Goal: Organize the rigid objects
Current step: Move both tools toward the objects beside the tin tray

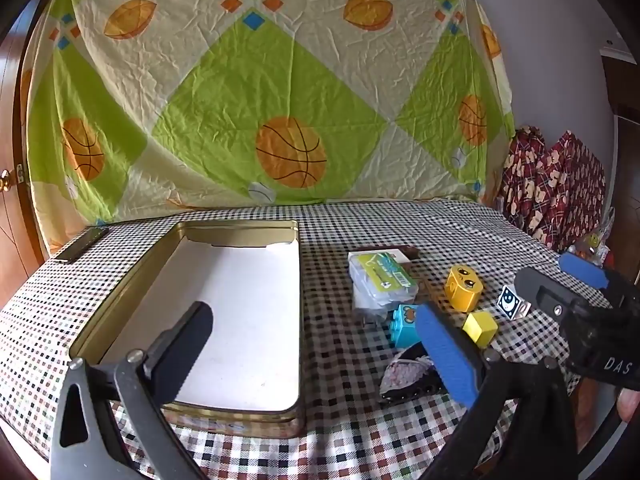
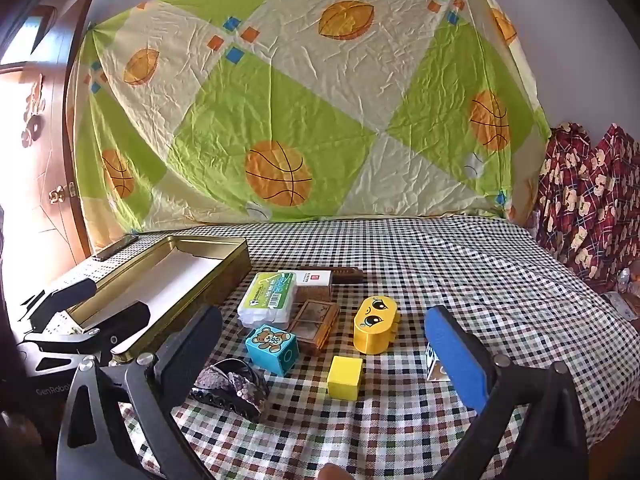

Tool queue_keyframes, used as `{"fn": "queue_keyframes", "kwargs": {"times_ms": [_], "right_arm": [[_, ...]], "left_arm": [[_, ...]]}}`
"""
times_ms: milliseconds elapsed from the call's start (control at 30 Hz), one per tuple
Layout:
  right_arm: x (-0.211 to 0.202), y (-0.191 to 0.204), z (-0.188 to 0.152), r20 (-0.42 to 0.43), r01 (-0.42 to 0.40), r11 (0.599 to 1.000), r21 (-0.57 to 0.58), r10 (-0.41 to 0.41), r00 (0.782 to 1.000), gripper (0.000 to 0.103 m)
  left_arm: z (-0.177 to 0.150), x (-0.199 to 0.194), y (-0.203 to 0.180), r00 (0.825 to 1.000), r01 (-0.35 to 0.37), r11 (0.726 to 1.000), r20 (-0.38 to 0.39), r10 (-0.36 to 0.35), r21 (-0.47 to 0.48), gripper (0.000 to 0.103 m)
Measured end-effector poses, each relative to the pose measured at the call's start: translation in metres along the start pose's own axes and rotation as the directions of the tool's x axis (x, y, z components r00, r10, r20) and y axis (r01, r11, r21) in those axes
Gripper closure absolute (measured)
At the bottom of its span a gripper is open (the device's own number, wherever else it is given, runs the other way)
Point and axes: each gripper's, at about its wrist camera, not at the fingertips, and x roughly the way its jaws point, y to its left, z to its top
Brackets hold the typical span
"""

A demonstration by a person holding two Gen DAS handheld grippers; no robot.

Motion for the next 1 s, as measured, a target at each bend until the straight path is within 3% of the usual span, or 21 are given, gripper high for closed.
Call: {"fn": "queue_keyframes", "kwargs": {"times_ms": [1000], "right_arm": [[0.014,-0.014,-0.010,-0.025,0.023,0.999,0.035,-0.022,0.999,0.001]], "left_arm": [[0.000,0.010,-0.008,1.000,0.000,0.999,-0.018,0.000,0.032,0.000]]}}
